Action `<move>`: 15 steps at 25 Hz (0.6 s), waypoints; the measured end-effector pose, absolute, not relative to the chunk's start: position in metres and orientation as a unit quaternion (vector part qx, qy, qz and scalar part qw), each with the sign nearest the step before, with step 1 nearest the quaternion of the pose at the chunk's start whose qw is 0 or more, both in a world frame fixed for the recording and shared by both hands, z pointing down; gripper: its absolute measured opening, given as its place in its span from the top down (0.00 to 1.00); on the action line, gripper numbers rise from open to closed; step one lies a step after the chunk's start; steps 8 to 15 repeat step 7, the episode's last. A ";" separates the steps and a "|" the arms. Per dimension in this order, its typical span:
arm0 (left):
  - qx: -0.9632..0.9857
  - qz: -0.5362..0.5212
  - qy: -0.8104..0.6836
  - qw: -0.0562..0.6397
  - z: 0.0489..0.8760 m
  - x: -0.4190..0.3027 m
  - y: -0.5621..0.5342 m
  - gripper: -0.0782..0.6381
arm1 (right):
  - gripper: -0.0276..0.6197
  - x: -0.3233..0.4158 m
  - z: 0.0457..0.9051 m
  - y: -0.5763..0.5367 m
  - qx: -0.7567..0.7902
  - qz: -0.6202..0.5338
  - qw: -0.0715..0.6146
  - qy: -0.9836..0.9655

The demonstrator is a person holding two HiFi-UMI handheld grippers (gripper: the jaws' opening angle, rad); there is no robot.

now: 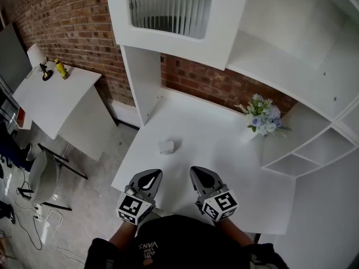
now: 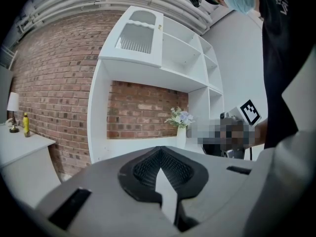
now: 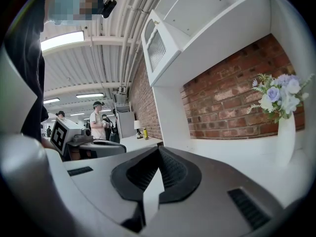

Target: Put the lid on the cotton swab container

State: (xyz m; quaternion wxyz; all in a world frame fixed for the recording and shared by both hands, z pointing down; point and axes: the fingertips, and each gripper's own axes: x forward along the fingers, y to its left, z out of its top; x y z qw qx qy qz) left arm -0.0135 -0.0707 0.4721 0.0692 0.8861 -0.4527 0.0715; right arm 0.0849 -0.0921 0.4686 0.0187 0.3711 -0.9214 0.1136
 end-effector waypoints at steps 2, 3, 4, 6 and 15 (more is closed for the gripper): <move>0.887 0.073 -0.451 0.068 0.472 -0.013 -0.072 0.88 | 0.96 0.084 0.469 -0.093 0.369 0.115 0.019 -0.922; 0.887 0.073 -0.451 0.067 0.472 -0.013 -0.074 0.88 | 0.96 0.083 0.469 -0.094 0.369 0.115 0.020 -0.922; 0.888 0.074 -0.450 0.066 0.472 -0.014 -0.075 0.88 | 0.96 0.082 0.469 -0.094 0.369 0.115 0.022 -0.922; 0.889 0.075 -0.447 0.065 0.472 -0.014 -0.077 0.88 | 0.96 0.081 0.469 -0.095 0.370 0.114 0.024 -0.922; 0.890 0.077 -0.445 0.065 0.472 -0.015 -0.078 0.88 | 0.96 0.080 0.469 -0.096 0.370 0.113 0.025 -0.922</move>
